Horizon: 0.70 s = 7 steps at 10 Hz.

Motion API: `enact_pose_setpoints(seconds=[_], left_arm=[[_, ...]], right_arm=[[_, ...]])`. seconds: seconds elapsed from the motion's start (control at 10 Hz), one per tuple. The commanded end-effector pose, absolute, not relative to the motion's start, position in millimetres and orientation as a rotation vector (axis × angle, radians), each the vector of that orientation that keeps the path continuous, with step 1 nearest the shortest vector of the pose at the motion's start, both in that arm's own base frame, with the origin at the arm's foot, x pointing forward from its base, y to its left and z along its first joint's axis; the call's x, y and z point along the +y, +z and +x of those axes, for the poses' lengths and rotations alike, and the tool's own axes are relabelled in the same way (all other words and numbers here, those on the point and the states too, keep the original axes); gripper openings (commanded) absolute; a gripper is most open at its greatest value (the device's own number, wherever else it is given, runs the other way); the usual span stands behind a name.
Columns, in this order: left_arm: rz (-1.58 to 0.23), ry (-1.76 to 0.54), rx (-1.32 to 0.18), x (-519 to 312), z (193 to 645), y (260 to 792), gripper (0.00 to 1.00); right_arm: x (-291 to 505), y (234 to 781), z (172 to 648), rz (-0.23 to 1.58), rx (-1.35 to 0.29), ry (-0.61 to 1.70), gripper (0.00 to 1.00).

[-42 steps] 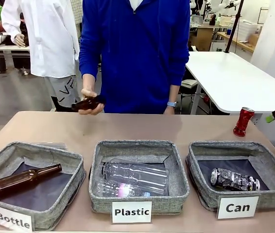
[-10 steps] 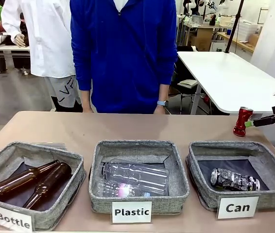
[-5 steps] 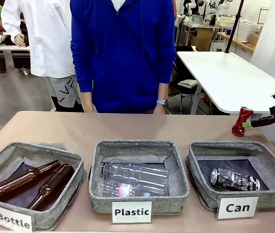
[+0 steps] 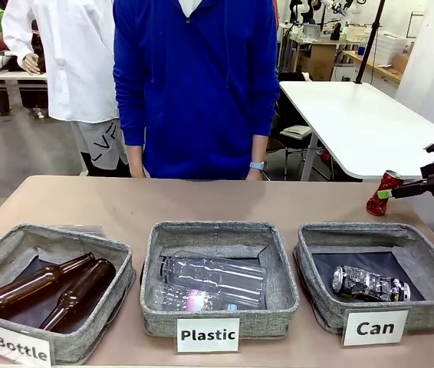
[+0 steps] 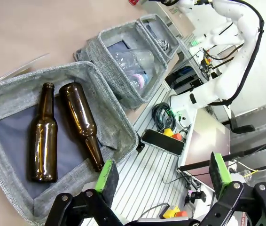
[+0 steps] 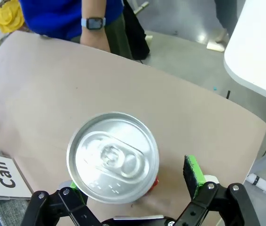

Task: Sort the can waste into the basket.
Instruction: Pick up the can waste from the table and place it in the right Fabric basket.

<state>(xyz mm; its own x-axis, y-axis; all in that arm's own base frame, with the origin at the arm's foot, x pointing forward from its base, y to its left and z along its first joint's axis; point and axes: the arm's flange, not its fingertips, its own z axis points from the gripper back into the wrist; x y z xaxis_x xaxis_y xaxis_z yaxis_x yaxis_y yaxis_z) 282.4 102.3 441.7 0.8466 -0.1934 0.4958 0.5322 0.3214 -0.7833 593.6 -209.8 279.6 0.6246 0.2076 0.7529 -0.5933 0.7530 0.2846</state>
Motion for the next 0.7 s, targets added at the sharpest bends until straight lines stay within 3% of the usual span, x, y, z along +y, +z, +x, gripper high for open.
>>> enact_pose_setpoints(seconds=[0.0,0.4,0.6], left_arm=[[-1.165,-0.484,-0.325,104.3,282.7,445.3,1.00],[-1.165,-0.484,-0.325,104.3,282.7,445.3,1.00],[-1.165,-0.484,-0.325,104.3,282.7,445.3,1.00]], right_arm=[[-205.9,280.2,602.3,0.574,-0.779,0.507,1.00],[-203.8,274.3,607.0,0.608,-0.824,0.465,1.00],[-205.2,275.1,606.8,0.644,-0.857,0.481,0.41]])
